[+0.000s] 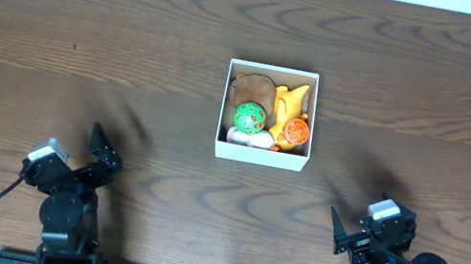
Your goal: Pack container
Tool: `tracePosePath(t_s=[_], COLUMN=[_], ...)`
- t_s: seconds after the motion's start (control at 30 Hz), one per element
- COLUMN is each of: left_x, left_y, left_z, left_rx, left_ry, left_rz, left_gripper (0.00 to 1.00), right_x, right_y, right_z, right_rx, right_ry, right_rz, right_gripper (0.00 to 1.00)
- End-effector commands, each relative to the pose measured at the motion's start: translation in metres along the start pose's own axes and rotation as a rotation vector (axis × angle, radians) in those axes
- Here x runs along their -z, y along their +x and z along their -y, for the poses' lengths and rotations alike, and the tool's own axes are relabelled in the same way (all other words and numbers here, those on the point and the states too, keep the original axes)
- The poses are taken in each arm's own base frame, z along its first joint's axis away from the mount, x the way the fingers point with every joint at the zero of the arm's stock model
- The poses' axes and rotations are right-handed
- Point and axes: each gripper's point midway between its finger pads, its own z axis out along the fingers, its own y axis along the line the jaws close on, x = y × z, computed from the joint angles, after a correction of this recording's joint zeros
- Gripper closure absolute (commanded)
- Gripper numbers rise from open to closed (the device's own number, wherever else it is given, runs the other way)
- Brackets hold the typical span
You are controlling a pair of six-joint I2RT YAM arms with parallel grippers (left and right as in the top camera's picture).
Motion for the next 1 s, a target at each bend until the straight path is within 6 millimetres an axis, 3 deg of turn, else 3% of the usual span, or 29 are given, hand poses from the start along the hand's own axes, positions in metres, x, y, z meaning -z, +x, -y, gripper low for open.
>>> tracePosePath(t_s=[0.0,0.97], left_x=[-0.001,-0.0024], left_y=[0.008,0.0122], left_z=[-0.0027,-0.0042], left_rx=[-0.019,-0.025], left_ry=[0.007,-0.001], left_rz=[0.006,-0.012], left_gripper=[0.02,0.02], right_x=[-0.0001,-0.0001], right_y=[-0.0006,-0.0006], right_z=[-0.0028,-0.0028], right_rx=[0.017,0.017], right_ry=[-0.012,-0.012], right_rz=[0.007,0.007], right_gripper=[0.01,0.01])
